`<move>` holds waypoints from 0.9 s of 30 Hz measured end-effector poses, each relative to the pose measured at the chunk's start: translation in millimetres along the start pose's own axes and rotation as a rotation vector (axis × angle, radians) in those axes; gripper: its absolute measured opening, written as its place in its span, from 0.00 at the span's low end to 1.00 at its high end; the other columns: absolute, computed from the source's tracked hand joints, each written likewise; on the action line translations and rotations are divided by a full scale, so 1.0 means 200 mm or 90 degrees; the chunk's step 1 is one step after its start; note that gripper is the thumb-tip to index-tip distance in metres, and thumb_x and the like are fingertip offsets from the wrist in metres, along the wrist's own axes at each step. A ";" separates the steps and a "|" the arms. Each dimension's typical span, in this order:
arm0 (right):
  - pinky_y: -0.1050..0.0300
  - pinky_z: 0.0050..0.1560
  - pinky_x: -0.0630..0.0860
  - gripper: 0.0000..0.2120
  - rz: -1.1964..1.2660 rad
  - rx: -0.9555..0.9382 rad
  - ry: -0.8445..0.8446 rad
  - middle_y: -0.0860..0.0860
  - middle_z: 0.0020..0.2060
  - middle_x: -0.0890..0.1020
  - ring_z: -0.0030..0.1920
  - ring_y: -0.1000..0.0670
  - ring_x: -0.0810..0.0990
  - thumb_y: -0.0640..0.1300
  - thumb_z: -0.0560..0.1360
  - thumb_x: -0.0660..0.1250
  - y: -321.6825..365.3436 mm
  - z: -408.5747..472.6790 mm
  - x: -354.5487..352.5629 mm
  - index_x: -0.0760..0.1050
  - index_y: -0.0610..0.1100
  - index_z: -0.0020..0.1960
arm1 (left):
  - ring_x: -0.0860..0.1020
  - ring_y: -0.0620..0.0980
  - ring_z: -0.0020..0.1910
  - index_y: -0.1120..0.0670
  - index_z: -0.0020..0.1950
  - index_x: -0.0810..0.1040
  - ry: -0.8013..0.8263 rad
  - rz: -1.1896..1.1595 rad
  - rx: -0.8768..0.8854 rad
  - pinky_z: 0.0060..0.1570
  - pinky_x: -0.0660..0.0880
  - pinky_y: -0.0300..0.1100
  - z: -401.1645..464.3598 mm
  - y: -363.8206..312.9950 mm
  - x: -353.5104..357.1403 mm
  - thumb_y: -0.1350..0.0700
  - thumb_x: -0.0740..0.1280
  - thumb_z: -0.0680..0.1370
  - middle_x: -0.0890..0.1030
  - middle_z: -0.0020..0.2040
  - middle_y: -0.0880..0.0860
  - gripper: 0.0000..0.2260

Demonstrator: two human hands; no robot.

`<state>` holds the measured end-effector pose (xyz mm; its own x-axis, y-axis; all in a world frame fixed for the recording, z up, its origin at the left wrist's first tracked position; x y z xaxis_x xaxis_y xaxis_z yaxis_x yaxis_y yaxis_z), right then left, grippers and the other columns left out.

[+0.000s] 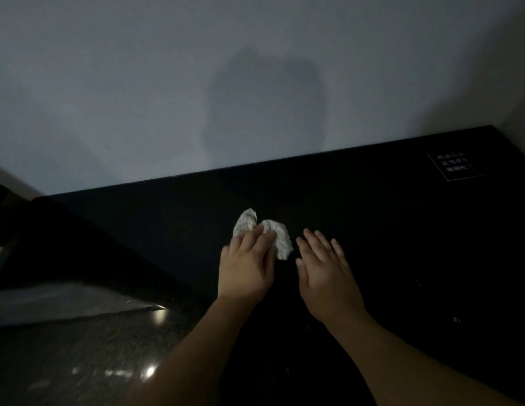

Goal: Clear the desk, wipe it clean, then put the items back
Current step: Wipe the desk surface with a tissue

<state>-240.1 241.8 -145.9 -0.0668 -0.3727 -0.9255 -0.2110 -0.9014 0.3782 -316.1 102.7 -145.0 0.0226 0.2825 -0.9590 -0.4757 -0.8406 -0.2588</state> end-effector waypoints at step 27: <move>0.52 0.77 0.48 0.21 -0.039 0.008 -0.042 0.50 0.76 0.62 0.77 0.51 0.56 0.46 0.83 0.51 -0.01 0.03 0.03 0.64 0.46 0.75 | 0.64 0.45 0.51 0.42 0.70 0.71 0.060 0.015 0.020 0.50 0.66 0.41 -0.28 -0.07 -0.05 0.46 0.58 0.80 0.72 0.62 0.48 0.18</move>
<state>-245.9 242.8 -152.6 -0.1172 -0.3005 -0.9465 -0.2292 -0.9192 0.3202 -260.5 86.8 -138.4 0.0932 0.2164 -0.9719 -0.5050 -0.8309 -0.2334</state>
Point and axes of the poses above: each hand's wrist, its own z-axis towards the middle knuckle, its own x-axis out of the palm, y = z × x, the point moved 4 cm from there along z, towards the middle knuckle
